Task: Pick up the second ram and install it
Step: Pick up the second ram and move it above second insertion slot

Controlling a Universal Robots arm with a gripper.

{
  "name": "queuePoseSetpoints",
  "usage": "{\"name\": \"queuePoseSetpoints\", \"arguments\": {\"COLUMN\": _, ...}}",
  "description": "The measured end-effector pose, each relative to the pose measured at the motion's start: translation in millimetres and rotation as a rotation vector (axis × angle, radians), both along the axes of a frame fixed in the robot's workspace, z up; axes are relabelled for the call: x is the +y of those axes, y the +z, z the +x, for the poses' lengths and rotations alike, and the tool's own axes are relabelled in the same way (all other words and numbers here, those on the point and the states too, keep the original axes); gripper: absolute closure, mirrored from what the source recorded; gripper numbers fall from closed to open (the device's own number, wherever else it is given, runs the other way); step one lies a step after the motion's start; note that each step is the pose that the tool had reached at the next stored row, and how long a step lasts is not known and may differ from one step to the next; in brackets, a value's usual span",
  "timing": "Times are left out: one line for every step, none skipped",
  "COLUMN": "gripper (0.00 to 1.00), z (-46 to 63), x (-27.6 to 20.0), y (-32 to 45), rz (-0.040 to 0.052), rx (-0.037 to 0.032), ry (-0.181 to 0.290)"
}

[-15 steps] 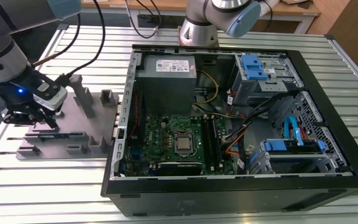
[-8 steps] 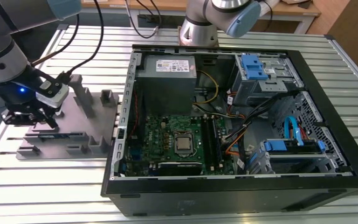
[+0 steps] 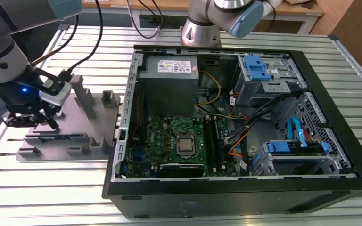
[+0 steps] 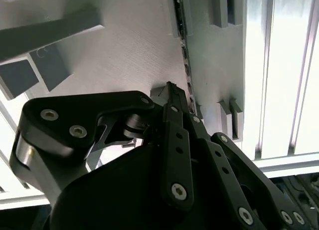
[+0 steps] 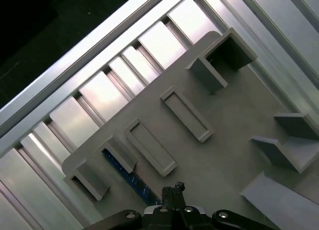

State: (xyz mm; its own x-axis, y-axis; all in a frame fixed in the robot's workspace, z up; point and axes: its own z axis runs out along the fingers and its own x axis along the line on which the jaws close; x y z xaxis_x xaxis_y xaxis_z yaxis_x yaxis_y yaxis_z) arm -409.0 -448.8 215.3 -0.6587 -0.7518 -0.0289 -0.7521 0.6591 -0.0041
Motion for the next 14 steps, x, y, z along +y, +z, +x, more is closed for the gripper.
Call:
{"name": "queuePoseSetpoints", "arguments": {"gripper": 0.89, "z": 0.0, "x": 0.0, "y": 0.0, "rz": 0.0, "rx": 0.0, "ry": 0.012}}
{"name": "queuePoseSetpoints", "arguments": {"gripper": 0.89, "z": 0.0, "x": 0.0, "y": 0.0, "rz": 0.0, "rx": 0.0001, "ry": 0.024}}
{"name": "queuePoseSetpoints", "arguments": {"gripper": 0.89, "z": 0.0, "x": 0.0, "y": 0.0, "rz": 0.0, "rx": 0.0001, "ry": 0.036}}
{"name": "queuePoseSetpoints", "arguments": {"gripper": 0.89, "z": 0.0, "x": 0.0, "y": 0.0, "rz": 0.0, "rx": 0.0, "ry": 0.048}}
{"name": "queuePoseSetpoints", "arguments": {"gripper": 0.89, "z": 0.0, "x": 0.0, "y": 0.0, "rz": 0.0, "rx": 0.0, "ry": 0.059}}
{"name": "queuePoseSetpoints", "arguments": {"gripper": 0.89, "z": 0.0, "x": 0.0, "y": 0.0, "rz": 0.0, "rx": 0.0, "ry": 0.071}}
{"name": "queuePoseSetpoints", "arguments": {"gripper": 0.89, "z": 0.0, "x": 0.0, "y": -0.1, "rz": 0.0, "rx": 0.0, "ry": 0.082}}
{"name": "queuePoseSetpoints", "arguments": {"gripper": 0.89, "z": 0.0, "x": 0.0, "y": 0.0, "rz": -0.0001, "rx": 0.0001, "ry": 0.094}}
{"name": "queuePoseSetpoints", "arguments": {"gripper": 0.89, "z": 0.0, "x": 0.0, "y": 0.0, "rz": 0.0, "rx": 0.0001, "ry": 0.105}}
{"name": "queuePoseSetpoints", "arguments": {"gripper": 0.89, "z": 0.0, "x": 0.0, "y": -0.1, "rz": 0.0, "rx": 0.0001, "ry": 0.116}}
{"name": "queuePoseSetpoints", "arguments": {"gripper": 0.89, "z": 0.0, "x": 0.0, "y": -0.1, "rz": -0.0001, "rx": 0.0001, "ry": 0.126}}
{"name": "queuePoseSetpoints", "arguments": {"gripper": 0.89, "z": 0.0, "x": 0.0, "y": -0.1, "rz": -0.0001, "rx": 0.0001, "ry": 0.136}}
{"name": "queuePoseSetpoints", "arguments": {"gripper": 0.89, "z": 0.0, "x": 0.0, "y": -0.1, "rz": 0.0, "rx": 0.0, "ry": 0.146}}
{"name": "queuePoseSetpoints", "arguments": {"gripper": 0.89, "z": 0.0, "x": 0.0, "y": -0.1, "rz": 0.0, "rx": 0.0, "ry": 0.156}}
